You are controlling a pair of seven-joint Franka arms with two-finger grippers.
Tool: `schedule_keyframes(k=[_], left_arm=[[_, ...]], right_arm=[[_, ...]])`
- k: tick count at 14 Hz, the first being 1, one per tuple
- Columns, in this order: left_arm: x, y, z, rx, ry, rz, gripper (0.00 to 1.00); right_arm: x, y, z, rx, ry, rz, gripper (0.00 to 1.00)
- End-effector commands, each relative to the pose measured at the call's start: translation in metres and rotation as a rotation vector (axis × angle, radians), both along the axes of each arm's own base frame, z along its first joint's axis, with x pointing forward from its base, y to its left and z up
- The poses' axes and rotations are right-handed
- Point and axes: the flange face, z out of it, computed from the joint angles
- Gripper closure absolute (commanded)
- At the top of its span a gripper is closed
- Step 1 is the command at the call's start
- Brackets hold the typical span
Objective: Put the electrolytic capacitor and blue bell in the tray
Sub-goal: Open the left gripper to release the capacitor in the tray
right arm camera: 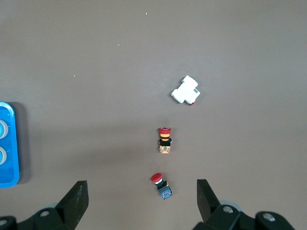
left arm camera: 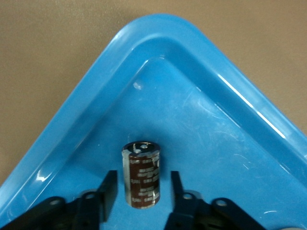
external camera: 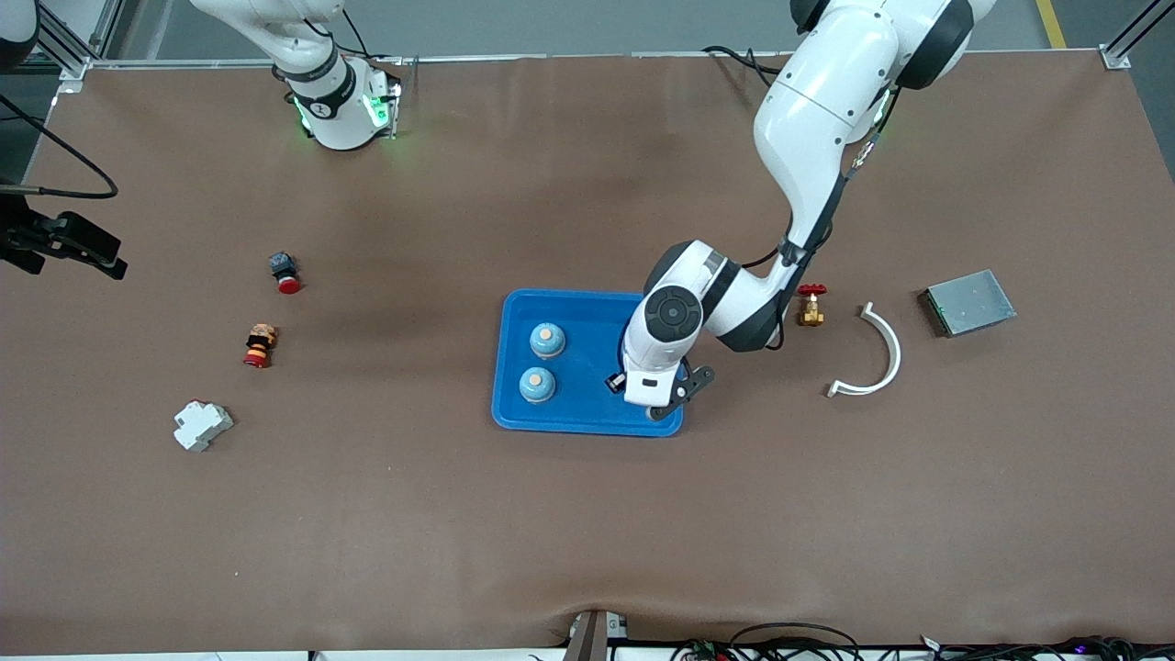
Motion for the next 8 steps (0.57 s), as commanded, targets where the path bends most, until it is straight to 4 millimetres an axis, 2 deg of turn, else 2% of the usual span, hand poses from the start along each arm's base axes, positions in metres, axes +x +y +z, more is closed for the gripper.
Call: schedule_keyframes(k=[1,5,8], left_arm=[[0.003,-0.004,0.01,0.031,-0.05,-0.024,0.0],[0.013,0.009,0.041,0.051,-0.05,-0.02,0.0],[0.023,0.033,0.07,0.116,-0.046,-0.07,0.0]], right_arm=[[-0.011,0.005,0.002,0.029,-0.001,-0.017,0.0],[-0.015,0.008,0.001,0.061,0.003,-0.017,0.0],[-0.017,0.011,-0.006,0.061,0.018,-0.013,0.0]])
